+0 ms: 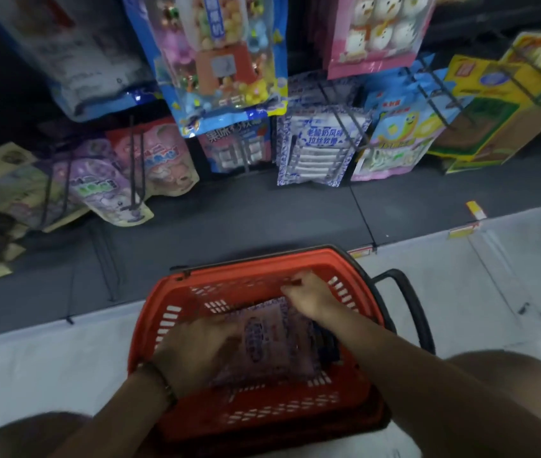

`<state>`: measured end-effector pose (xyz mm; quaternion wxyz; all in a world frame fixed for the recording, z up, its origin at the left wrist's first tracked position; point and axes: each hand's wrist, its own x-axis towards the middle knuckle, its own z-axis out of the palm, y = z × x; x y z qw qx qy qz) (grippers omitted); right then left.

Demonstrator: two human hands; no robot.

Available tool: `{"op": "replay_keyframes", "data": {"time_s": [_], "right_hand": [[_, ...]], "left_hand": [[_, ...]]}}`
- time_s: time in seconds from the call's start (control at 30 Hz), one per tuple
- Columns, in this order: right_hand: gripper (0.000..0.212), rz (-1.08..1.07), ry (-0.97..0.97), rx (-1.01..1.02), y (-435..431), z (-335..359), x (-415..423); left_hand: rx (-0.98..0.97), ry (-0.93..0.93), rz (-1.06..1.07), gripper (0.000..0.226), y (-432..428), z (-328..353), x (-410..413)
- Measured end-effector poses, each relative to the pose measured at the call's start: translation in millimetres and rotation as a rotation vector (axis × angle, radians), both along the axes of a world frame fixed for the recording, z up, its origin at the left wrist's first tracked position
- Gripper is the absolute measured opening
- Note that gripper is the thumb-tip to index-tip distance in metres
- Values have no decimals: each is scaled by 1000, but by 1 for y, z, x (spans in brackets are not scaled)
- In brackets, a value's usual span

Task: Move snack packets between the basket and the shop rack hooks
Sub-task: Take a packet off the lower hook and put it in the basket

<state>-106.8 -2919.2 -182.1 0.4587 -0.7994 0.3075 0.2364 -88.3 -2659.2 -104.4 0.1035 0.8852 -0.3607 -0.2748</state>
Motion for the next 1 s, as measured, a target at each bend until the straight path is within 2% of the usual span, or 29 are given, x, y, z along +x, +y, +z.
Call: {"op": "replay_keyframes", "data": {"time_s": [0.07, 0.1, 0.17, 0.23, 0.27, 0.33, 0.43, 0.5, 0.6, 0.7, 0.83, 0.93, 1.0], "right_hand": [[30, -78, 59, 4, 16, -21, -14], [29, -131, 77, -8, 23, -30, -20], [24, -206, 141, 5, 37, -49, -38], [39, -173, 227, 68, 48, -69, -56], [40, -246, 270, 137, 54, -77, -60], [40, -238, 314, 149, 65, -88, -71], [47, -389, 379, 202, 80, -98, -77], [43, -533, 355, 249, 87, -102, -77], [35, -607, 373, 291, 94, -106, -73], [38, -538, 381, 358, 93, -109, -67], [13, -535, 264, 498, 94, -76, -66], [30, -521, 190, 563, 82, -45, -72], [33, -459, 165, 562, 64, -15, -74]], "left_hand": [[-25, 191, 16, 29, 4, -11, -3], [1, 227, -22, 33, 2, -15, -1], [107, 254, -46, 40, -6, -19, 6], [126, 259, -6, 44, -9, -23, 12], [101, 260, 9, 46, -8, -24, 14], [94, 282, -1, 43, -2, -27, 18], [171, 353, -17, 35, 6, -29, 25], [175, 364, 18, 31, 9, -28, 30], [178, 314, 68, 33, 14, -28, 37], [177, 326, 86, 35, 12, -24, 37], [174, 326, 103, 29, 17, -24, 36], [67, 247, 239, 20, 26, -24, 35], [-49, 207, 338, 20, 27, -20, 32]]}}
